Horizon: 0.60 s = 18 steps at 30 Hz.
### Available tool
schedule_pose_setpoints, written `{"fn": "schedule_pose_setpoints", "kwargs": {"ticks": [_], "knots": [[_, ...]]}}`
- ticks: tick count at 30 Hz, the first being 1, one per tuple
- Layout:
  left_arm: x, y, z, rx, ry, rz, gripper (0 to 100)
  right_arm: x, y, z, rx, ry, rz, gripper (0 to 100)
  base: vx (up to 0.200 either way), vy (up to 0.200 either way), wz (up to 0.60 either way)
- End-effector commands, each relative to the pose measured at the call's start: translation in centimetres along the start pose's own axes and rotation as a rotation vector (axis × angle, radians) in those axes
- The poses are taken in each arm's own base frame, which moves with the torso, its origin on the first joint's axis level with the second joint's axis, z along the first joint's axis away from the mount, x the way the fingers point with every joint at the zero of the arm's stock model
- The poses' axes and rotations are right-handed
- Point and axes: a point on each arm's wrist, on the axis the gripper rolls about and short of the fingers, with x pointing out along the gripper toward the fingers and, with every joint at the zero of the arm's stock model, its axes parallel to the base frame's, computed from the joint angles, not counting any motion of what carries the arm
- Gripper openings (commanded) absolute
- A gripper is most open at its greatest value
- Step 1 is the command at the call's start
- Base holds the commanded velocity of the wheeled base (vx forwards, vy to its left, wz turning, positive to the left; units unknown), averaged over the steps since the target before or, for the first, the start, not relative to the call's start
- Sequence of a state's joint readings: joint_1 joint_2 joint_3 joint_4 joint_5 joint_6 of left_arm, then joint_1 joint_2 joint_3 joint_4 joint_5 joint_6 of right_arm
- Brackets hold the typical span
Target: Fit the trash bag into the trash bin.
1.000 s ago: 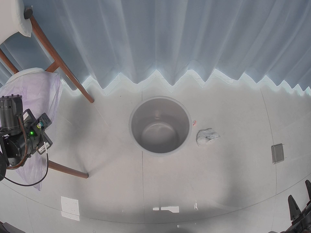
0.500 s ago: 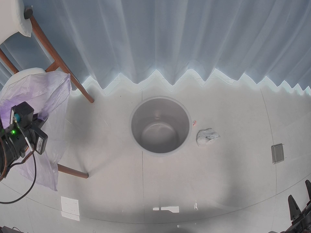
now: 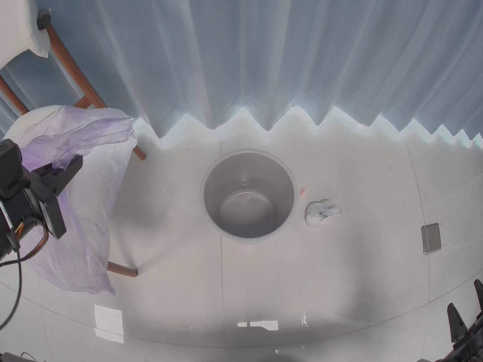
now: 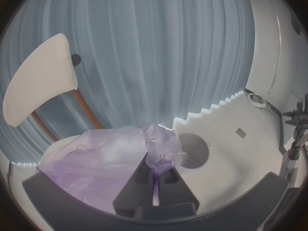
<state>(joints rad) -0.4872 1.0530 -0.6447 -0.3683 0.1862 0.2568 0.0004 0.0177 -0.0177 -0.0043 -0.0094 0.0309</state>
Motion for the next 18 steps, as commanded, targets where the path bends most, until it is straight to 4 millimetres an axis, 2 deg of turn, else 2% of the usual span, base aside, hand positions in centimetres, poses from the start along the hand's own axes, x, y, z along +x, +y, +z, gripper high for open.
{"fn": "schedule_pose_setpoints", "kwargs": {"ticks": [1, 8, 11, 18], "knots": [[-0.9, -0.4, 2.4, -0.098, -0.103, -0.070, 0, 0.0, 0.0, -0.5, 0.000, 0.000, 0.000, 100, 0.000, 0.000, 0.00], [-1.2, -0.5, 5.3, -0.244, -0.192, -0.132, 0, 0.0, 0.0, -0.5, 0.000, 0.000, 0.001, 100, 0.000, 0.000, 0.00], [-1.3, -0.8, 5.5, -0.290, -0.195, -0.159, 0, 0.0, 0.0, -0.5, 0.000, 0.000, 0.000, 100, 0.000, 0.000, 0.00], [0.4, -2.9, 5.6, -0.337, -0.159, -0.269, 0, 0.0, 0.0, -0.5, 0.001, 0.000, 0.000, 100, 0.000, 0.000, 0.00]]}}
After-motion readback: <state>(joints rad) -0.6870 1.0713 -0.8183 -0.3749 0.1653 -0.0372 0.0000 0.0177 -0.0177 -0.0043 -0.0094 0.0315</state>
